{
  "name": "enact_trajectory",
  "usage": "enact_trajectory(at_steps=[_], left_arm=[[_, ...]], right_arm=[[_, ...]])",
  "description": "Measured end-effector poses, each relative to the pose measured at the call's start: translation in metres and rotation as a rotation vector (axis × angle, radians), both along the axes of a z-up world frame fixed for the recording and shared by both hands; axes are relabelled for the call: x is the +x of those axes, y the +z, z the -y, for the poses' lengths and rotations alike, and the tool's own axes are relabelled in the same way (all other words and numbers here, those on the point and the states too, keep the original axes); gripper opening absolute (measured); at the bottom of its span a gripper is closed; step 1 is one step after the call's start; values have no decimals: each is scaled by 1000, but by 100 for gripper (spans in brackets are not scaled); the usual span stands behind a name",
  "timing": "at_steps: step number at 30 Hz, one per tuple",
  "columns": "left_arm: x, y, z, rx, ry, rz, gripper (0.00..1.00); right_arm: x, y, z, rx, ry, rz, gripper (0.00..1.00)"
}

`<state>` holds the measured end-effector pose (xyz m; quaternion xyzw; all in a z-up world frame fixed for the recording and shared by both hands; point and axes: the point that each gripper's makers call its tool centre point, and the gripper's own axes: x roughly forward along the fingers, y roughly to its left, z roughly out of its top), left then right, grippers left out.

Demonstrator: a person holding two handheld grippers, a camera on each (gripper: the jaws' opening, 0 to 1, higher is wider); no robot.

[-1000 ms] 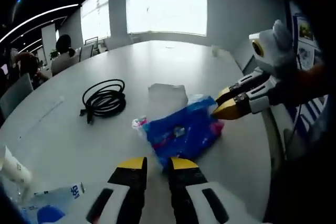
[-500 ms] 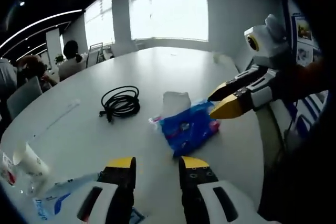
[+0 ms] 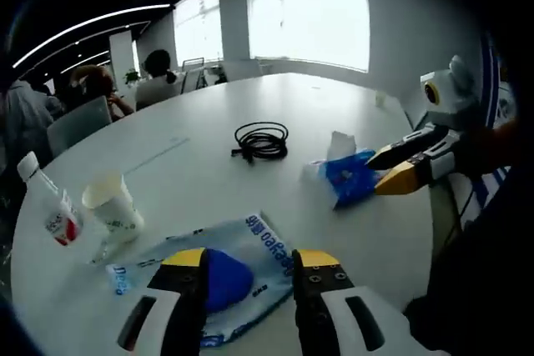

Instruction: Arrange the tabletop items into an orderly group along one side of the table until the central work area is clear of visible clutter.

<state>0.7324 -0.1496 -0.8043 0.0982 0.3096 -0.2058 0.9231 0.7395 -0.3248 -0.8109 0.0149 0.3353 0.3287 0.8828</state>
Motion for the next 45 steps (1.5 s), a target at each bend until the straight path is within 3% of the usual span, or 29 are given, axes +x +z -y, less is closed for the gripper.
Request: enact_trajectory(at_steps=[9,18,23,27,33,38,41,45], left_arm=[[-6,-5,-69,63,74,-20,39],[-11,-22,-110,99,113,-65,38],[-16,-35,-128,103,137,-97,38],[-20,-35,-128,78,161,-105,36],[-19,-62,-150,31,216,-160,32],[-22,-69,-146,-19,229,-195,29],[-21,-69,-140,-56,233,-208,21],[-21,-69,-135,-64,231,-207,18]], right_arm=[[-7,-11,-33,23,44,-56,43],[-10,-21,-70,73,74,-114,36],[-12,-29,-87,62,101,-139,34],[-12,-35,-94,52,111,-158,31],[-12,-43,-100,48,110,-209,27],[-11,-46,-105,42,105,-236,22],[-11,-50,-106,22,103,-250,18],[-9,-51,-109,9,107,-237,9]])
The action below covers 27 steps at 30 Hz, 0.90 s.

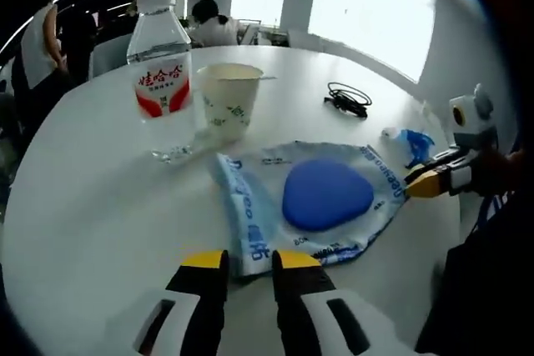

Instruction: Arrange the tabletop items into an orderly group along one side of the table until the central work area is clear of visible clutter.

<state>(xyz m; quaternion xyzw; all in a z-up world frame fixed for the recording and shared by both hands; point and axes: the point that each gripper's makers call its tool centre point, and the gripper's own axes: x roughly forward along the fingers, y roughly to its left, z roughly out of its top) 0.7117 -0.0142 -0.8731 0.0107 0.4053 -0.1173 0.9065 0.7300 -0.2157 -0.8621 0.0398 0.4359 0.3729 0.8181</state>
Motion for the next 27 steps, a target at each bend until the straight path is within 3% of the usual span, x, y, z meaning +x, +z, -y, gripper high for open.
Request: enact_trajectory(at_steps=[7,8,16,27], left_arm=[[0,-2,3,-19,-10,-6,11],[0,-2,1,10,-27,-4,10],[2,1,3,51,-66,13,1],[2,9,9,104,-105,32,0]], right_arm=[[-3,-4,-6,-36,35,21,3],[-2,-5,-5,-35,35,20,2],[-6,-6,-6,-45,62,28,0],[-7,0,-1,-90,103,73,0]])
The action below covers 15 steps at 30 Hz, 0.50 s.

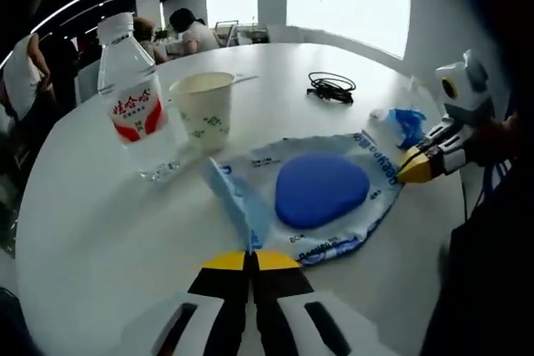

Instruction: Arrange the tabletop items into an orderly group along one side of the table until the central work area is clear of visible clutter.

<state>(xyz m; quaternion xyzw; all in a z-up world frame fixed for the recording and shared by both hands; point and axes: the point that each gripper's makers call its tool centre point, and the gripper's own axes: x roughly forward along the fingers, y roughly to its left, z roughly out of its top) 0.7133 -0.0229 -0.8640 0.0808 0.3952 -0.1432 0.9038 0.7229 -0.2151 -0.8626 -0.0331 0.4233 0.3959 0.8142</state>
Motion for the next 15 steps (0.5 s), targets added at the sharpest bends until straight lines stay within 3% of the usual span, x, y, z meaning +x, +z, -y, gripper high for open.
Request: enact_trajectory(at_steps=[5,15], left_arm=[[2,12,4,-41,43,22,0],[7,29,25,-43,46,53,0]], right_arm=[[4,7,6,12,-10,10,0],[20,17,25,23,-33,36,0]])
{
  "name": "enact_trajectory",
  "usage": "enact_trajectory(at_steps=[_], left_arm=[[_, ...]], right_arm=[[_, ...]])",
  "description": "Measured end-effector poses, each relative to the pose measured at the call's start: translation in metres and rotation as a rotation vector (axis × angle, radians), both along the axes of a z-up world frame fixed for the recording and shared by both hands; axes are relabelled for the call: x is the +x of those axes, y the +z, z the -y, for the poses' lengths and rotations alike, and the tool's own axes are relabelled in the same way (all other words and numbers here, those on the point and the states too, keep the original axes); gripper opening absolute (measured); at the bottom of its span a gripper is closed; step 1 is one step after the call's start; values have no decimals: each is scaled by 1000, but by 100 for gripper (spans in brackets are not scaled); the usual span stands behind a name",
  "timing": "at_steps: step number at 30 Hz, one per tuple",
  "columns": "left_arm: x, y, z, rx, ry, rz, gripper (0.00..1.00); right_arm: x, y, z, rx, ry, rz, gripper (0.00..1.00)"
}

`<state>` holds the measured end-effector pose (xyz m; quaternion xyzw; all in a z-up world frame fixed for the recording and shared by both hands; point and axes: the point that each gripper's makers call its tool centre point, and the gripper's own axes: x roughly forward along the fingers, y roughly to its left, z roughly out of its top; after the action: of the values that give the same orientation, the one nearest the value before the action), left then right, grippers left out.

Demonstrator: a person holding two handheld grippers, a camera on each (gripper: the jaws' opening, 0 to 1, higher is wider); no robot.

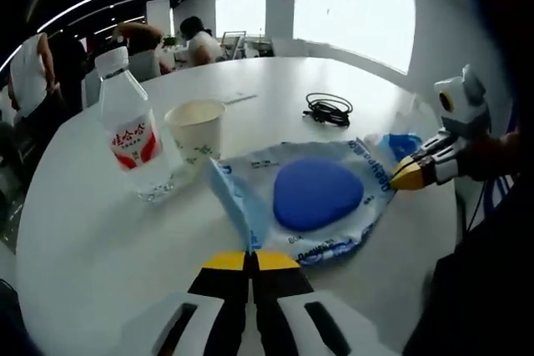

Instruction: Arrange the tabletop items into an orderly group along one side of the table until the central work area is clear of visible clutter.

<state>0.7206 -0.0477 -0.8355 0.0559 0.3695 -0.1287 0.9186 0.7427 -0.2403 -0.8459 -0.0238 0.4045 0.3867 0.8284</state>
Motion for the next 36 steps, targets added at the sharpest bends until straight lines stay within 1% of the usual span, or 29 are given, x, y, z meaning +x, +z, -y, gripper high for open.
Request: enact_trajectory(at_steps=[4,6,9,15,18,24,26,30,36], left_arm=[[3,9,8,-9,12,13,0],[6,9,11,-32,28,13,0],[9,12,19,-38,37,25,0],[19,15,28,-58,48,40,0],[23,21,33,-63,50,46,0],[37,29,42,-78,61,69,0],[43,37,47,-79,64,79,0],[52,38,51,-93,71,91,0],[63,39,62,-116,83,90,0]], right_arm=[[7,6,6,-2,1,14,0],[13,9,11,-15,8,35,0],[19,13,17,-19,5,44,0],[33,17,29,-29,-8,63,0],[38,19,32,-29,-12,72,0],[57,27,41,-32,-23,99,0],[62,30,44,-36,-20,107,0],[75,38,49,-43,-20,127,0],[91,41,56,-63,-8,146,0]])
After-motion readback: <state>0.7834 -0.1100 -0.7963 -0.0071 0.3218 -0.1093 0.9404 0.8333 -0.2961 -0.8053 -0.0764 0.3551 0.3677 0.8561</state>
